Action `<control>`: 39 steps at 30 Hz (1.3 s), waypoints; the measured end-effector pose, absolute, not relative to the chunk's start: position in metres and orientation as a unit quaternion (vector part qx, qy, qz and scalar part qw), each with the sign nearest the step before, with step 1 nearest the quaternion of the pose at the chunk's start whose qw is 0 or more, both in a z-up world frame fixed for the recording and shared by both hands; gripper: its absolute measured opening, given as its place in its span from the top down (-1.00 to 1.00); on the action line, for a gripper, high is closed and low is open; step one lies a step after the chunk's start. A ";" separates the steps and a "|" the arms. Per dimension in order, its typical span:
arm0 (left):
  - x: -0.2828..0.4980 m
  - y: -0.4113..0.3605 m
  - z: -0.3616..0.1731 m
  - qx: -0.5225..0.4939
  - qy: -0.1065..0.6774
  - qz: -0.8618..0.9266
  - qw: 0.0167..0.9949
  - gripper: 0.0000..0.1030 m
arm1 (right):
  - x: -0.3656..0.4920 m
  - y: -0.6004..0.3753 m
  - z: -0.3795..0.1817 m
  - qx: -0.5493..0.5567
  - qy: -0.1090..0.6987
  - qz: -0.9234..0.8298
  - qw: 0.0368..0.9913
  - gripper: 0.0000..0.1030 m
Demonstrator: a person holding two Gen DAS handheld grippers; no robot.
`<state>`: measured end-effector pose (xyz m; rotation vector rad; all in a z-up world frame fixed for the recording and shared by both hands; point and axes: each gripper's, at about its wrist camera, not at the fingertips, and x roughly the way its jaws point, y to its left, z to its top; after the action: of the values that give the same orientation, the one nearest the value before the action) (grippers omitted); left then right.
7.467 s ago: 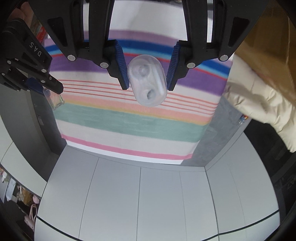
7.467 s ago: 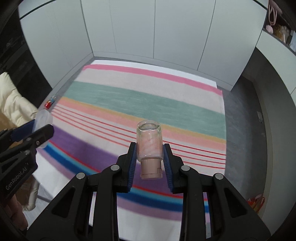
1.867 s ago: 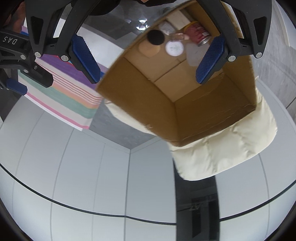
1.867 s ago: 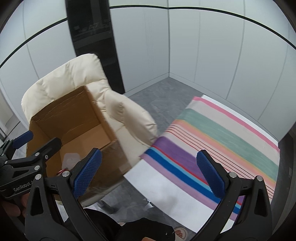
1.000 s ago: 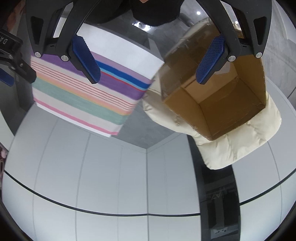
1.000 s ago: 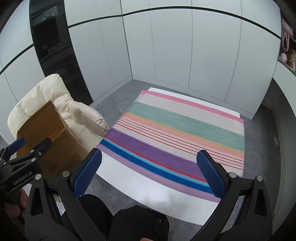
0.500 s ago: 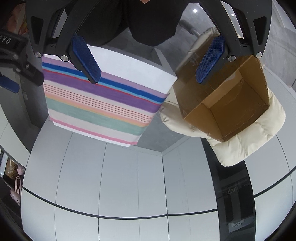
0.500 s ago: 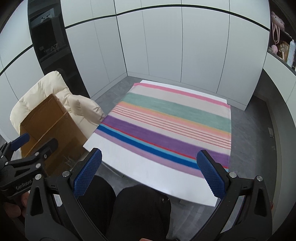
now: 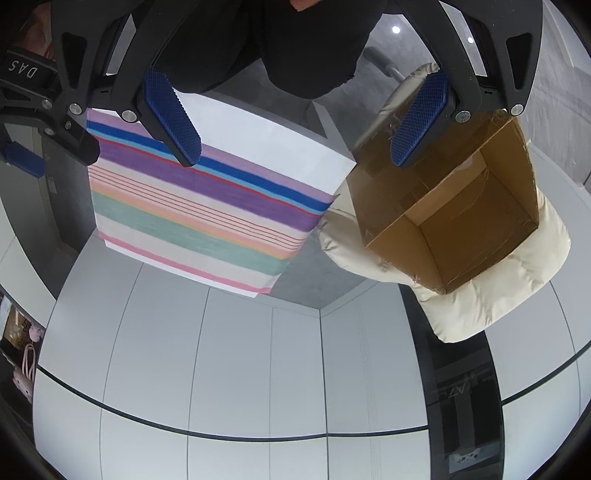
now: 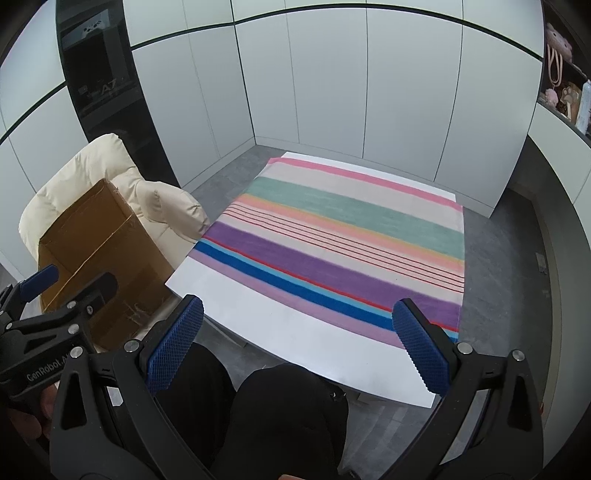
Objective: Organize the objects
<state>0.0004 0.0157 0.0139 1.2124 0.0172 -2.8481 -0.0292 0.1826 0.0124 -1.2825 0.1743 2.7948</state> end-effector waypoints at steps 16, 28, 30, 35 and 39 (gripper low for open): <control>-0.001 0.017 0.012 0.399 0.005 -0.917 0.020 -1.00 | -0.030 0.179 0.009 -0.419 0.043 0.906 0.038 -1.00; 0.000 0.019 0.009 0.402 0.000 -0.916 0.015 -1.00 | -0.030 0.179 0.009 -0.422 0.037 0.905 0.038 -1.00; 0.000 0.019 0.008 0.403 0.001 -0.915 0.013 -1.00 | -0.030 0.178 0.009 -0.423 0.037 0.905 0.038 -1.00; -0.001 0.019 0.007 0.404 0.001 -0.915 0.013 -1.00 | -0.029 0.179 0.008 -0.423 0.036 0.905 0.036 -1.00; -0.001 0.019 0.006 0.405 0.003 -0.914 0.015 -1.00 | -0.029 0.179 0.008 -0.423 0.035 0.905 0.036 -1.00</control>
<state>-0.0013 0.0187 0.0065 1.2611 0.0097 -2.8454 -0.0294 0.1786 0.0079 -1.3010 0.1085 2.7787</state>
